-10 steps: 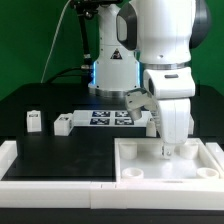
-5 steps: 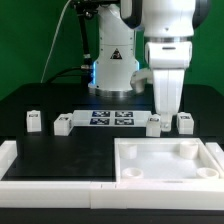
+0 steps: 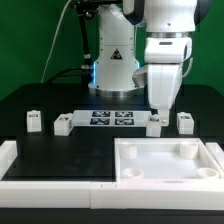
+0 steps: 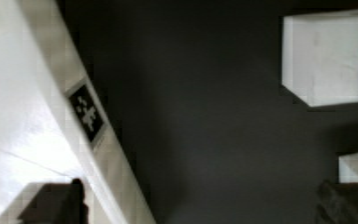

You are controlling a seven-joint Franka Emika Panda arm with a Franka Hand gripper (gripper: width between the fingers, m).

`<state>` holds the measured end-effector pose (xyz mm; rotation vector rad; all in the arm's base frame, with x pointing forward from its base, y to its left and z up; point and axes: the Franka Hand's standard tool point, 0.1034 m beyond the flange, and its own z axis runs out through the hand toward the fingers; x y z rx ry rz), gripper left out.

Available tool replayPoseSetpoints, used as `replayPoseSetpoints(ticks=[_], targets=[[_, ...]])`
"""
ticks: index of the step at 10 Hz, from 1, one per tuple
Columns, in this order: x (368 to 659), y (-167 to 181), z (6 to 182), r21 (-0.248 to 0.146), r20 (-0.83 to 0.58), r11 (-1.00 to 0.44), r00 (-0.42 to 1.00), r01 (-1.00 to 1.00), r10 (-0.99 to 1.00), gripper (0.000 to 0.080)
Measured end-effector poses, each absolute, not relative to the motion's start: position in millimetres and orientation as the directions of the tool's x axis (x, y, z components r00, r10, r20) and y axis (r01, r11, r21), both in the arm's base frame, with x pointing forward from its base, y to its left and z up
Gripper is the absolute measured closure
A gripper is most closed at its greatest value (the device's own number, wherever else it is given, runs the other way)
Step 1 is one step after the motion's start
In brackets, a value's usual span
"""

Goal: Assemble one leg

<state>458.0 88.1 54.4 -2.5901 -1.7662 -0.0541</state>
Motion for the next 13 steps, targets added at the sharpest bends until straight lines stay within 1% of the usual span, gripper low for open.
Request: replayPoseSetpoints(ticks=[1, 2, 3, 4, 6, 8, 12, 13], targets=[[456.9, 88.9, 53.9, 0.008, 0.036, -0.467, 0.467, 0.884, 0.884, 0.0151], [445.5, 92.4, 49.8, 0.000, 0.068, -0.665, 0.663, 0.747, 0.745, 0.0151], [432.1, 99.8, 46.6, -0.025, 0.062, -0.792, 0.792, 0.610, 0.608, 0.0151], [427.0, 113.7, 46.7, -0.042, 0.056, -0.877, 0.877, 0.479, 0.477, 0.0151], [421.9, 132.8, 47.4, -0.069, 0.043, -0.963, 0.965, 0.262, 0.259, 0.0151], [417.5, 148.4, 48.3, -0.090, 0.027, -0.993, 0.997, 0.079, 0.077, 0.0151], [415.9, 146.2, 46.7, -0.088, -0.014, -0.993, 0.997, 0.079, 0.081, 0.0151], [410.4, 139.4, 45.6, -0.072, -0.129, -0.996, 0.989, 0.061, 0.070, 0.0151]])
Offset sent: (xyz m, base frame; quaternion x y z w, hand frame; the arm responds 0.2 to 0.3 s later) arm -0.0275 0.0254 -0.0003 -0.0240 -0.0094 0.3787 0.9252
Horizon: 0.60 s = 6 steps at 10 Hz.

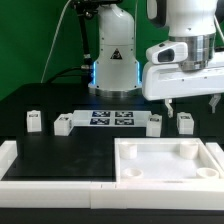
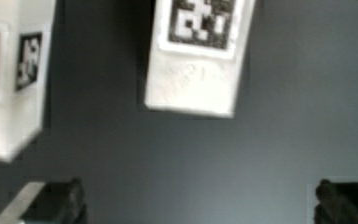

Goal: Assemble one leg

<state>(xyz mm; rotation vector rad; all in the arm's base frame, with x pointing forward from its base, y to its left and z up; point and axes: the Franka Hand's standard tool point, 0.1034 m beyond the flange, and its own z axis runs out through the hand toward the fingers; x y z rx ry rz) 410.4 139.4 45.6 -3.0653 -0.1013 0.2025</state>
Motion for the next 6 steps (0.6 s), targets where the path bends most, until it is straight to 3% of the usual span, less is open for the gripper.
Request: replayPoseSetpoints(ticks=[4, 6], targets=[[395.4, 145.2, 33.4, -0.042, -0.446, -0.998, 0.893, 0.044, 0.058, 0.0151], [381.1, 146.8, 31.5, -0.031, -0.629, -0.998, 0.775, 0.056, 0.063, 0.0151]])
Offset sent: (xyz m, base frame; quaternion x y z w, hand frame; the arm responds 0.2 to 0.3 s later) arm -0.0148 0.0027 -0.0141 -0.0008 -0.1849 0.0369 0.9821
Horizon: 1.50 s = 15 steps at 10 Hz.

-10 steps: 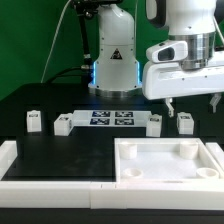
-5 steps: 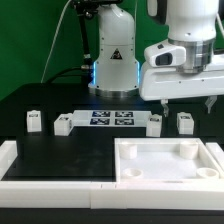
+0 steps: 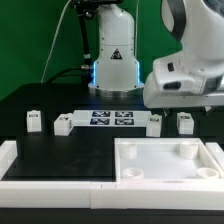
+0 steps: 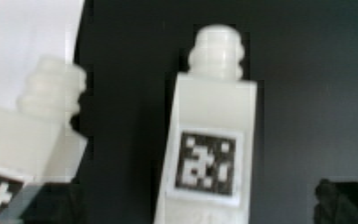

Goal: Assemble one leg

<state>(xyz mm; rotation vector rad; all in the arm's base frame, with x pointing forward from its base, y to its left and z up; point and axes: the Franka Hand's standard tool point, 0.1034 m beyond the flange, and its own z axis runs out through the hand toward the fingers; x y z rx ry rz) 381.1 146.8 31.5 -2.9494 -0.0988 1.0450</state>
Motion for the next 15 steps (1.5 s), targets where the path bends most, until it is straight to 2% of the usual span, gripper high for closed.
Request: replayPoseSetpoints(ticks=[3, 4, 7, 10, 12, 13, 15], targets=[[368.7, 148.9, 30.6, -0.027, -0.816, -0.997, 0.575, 0.075, 0.066, 0.0151], [370.4, 150.1, 23.2, -0.030, -0.840, -0.997, 0.538, 0.076, 0.066, 0.0151], [366.5, 150.0, 11.9, -0.028, -0.838, -0.997, 0.542, 0.075, 0.064, 0.0151], [365.1, 150.9, 8.3, -0.030, -0.834, -0.997, 0.548, 0.076, 0.067, 0.0151], [365.1, 150.9, 8.3, -0.031, -0.834, -0.997, 0.548, 0.075, 0.067, 0.0415], [365.0, 150.9, 8.4, -0.031, -0.834, -0.997, 0.548, 0.075, 0.067, 0.0515], [365.0, 150.9, 8.3, -0.031, -0.834, -0.997, 0.548, 0.075, 0.067, 0.0514]])
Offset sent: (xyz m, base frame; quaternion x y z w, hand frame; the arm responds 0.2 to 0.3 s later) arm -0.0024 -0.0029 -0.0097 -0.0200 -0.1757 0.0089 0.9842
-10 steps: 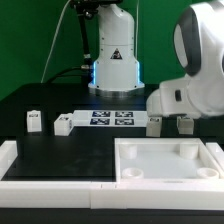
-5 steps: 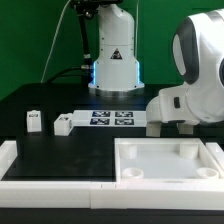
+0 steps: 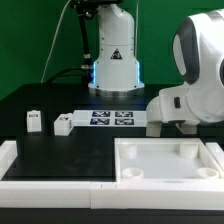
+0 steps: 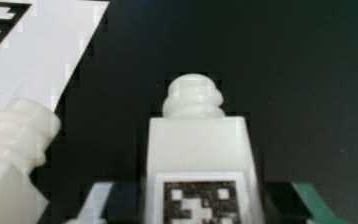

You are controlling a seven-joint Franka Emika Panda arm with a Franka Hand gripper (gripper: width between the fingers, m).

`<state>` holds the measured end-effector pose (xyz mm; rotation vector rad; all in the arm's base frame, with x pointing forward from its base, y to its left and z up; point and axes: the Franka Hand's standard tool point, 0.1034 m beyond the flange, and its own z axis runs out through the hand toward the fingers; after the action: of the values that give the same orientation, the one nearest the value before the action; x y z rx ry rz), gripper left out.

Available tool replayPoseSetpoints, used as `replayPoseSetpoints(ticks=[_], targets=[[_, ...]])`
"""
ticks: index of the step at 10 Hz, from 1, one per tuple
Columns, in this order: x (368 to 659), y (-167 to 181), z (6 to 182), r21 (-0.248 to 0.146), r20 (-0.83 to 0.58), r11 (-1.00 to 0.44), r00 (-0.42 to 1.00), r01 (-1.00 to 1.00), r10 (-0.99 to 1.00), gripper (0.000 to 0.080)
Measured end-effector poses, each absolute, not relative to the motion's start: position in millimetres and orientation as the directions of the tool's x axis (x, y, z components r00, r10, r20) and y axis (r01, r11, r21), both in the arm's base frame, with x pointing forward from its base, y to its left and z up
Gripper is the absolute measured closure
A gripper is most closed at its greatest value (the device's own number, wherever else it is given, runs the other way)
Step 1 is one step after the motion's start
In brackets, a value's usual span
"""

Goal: Assemble one leg

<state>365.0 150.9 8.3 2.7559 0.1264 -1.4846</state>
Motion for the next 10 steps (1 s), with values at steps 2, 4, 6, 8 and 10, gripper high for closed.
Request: replayPoseSetpoints(ticks=[2, 4, 6, 8, 10], targets=[[365.0, 150.9, 8.3, -0.031, -0.834, -0.997, 0.548, 0.075, 0.067, 0.0514], [373.6, 148.0, 26.8, -0.077, -0.843, -0.992, 0.524, 0.104, 0.120, 0.0514], [393.9, 149.7, 63.2, -0.091, -0.842, -0.988, 0.521, 0.122, 0.142, 0.0512], [411.9, 150.7, 86.4, -0.089, -0.804, -0.988, 0.577, 0.125, 0.145, 0.0512], [414.0, 152.2, 80.0, -0.089, -0.774, -0.988, 0.616, 0.123, 0.146, 0.0512]])
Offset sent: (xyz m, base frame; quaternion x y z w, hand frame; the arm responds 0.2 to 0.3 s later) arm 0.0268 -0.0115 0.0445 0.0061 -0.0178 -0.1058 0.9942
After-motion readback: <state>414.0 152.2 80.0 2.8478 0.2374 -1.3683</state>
